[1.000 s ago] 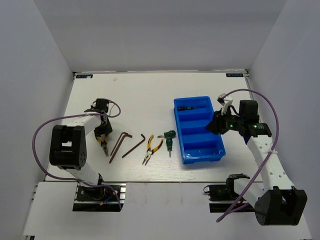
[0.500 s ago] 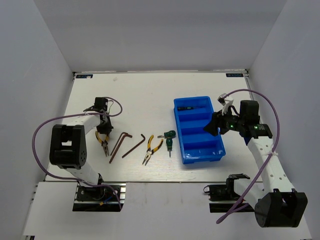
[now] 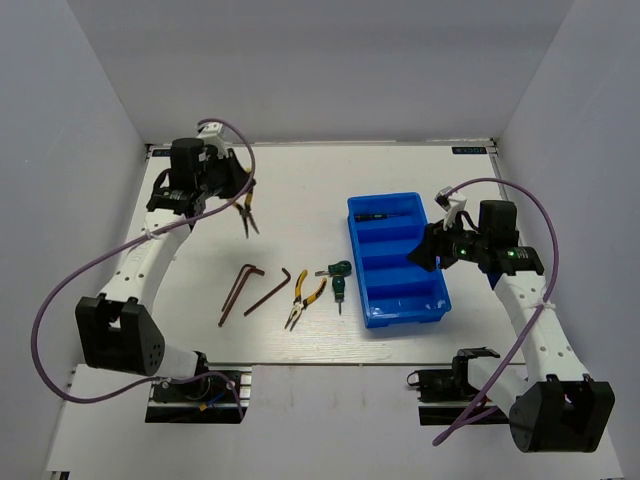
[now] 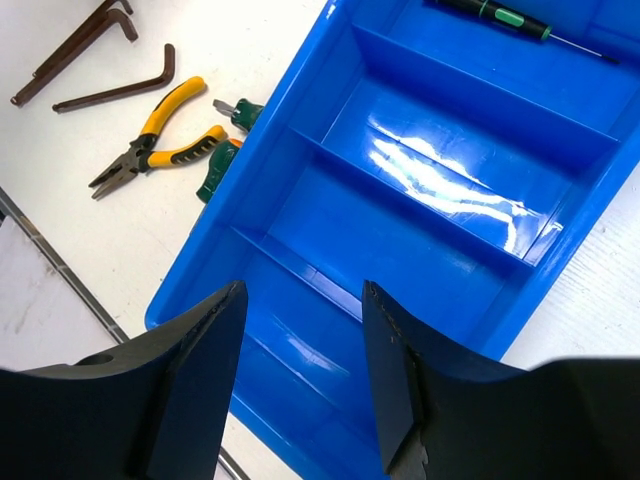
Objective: Sort the tools into containers
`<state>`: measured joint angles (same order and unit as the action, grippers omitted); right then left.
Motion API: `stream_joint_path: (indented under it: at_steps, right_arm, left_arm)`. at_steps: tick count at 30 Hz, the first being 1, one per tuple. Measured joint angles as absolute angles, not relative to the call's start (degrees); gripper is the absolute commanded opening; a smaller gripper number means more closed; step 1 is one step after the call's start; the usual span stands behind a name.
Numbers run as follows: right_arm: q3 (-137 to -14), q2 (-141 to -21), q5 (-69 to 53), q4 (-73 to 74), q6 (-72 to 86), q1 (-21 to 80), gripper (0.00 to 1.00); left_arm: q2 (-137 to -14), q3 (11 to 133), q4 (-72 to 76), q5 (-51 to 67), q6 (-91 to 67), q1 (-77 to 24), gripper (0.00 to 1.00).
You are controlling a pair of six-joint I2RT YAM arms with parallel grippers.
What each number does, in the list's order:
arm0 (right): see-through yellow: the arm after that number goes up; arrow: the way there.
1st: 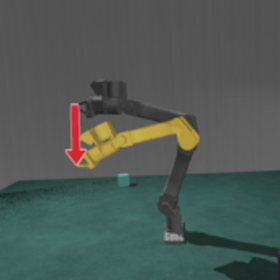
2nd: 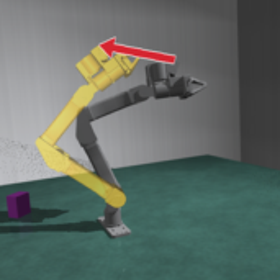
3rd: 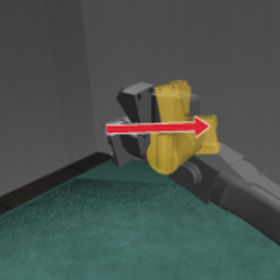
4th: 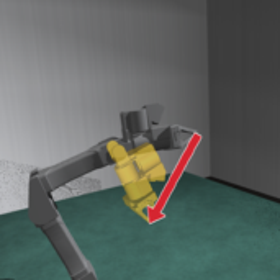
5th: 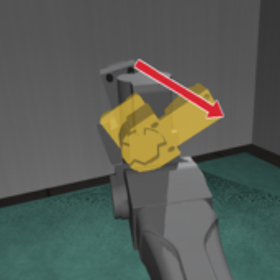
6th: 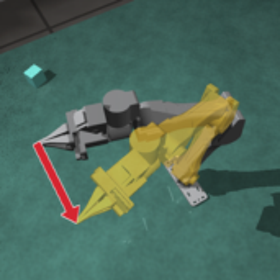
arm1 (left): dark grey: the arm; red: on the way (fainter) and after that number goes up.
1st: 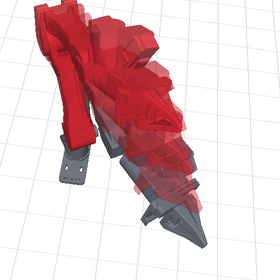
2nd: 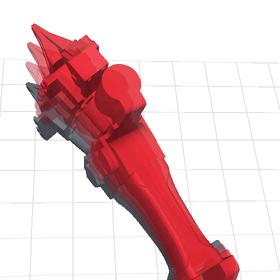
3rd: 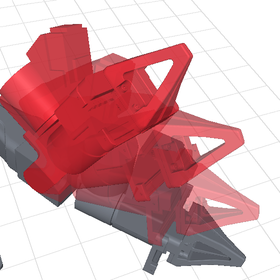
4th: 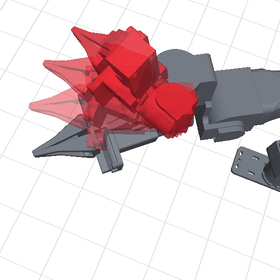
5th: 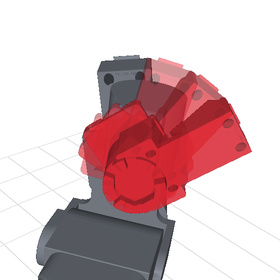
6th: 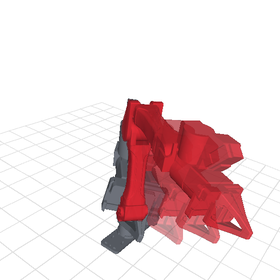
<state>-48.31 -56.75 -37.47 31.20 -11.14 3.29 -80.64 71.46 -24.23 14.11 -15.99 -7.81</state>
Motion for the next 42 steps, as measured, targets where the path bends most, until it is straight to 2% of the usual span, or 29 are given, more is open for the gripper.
stream_joint_path:
  at_steps: [4,7,11,14,17,19,27,33,42]
  right_arm:
    - [-48.3,-57.4,-36.6,31.2,-11.1,3.3,0.54]
    - [-48.3,-57.5,-35.5,31.1,-11.1,3.3,0.53]
    - [-48.3,-57.6,-33.6,31.0,-11.1,3.3,0.52]
    - [-48.2,-57.5,-30.1,30.0,-10.7,3.3,0.43]
    - [-47.4,-56.4,-24.0,27.7,-9.4,3.2,0.3]
    - [-46.3,-55.0,-20.0,26.3,-8.3,3.1,0.27]
    - [-45.8,-53.6,-12.7,23.3,-6.4,2.9,0.27]
    - [-45.4,-53.6,-11.0,22.4,-6.3,2.9,0.27]
    - [-45.2,-53.6,-9.9,22.2,-6.2,2.6,0.27]
  left_arm:
    - [-82.1,73.7,-15.8,25.4,-17.7,-12.9,0.0]
    - [-85.8,76.2,-12.2,29.0,-18.6,-18.4,0.0]
    - [-92.1,81.1,-7.9,30.1,-19.8,-25.3,0.0]
    - [-95.3,82.5,-4.6,28.3,-20.8,-30.0,0.0]
    - [-96.6,81.3,0.4,23.1,-23.2,-34.4,0.0]
    - [-96.6,78.8,5.2,18.9,-24.9,-37.2,0.0]
    - [-104.4,83.3,9.9,5.0,-23.9,-47.4,0.0]
    - [-109.8,88.0,8.9,-12.4,-21.8,-54.1,0.0]
    - [-116.5,93.4,9.0,-35.5,-20.6,-58.4,0.0]
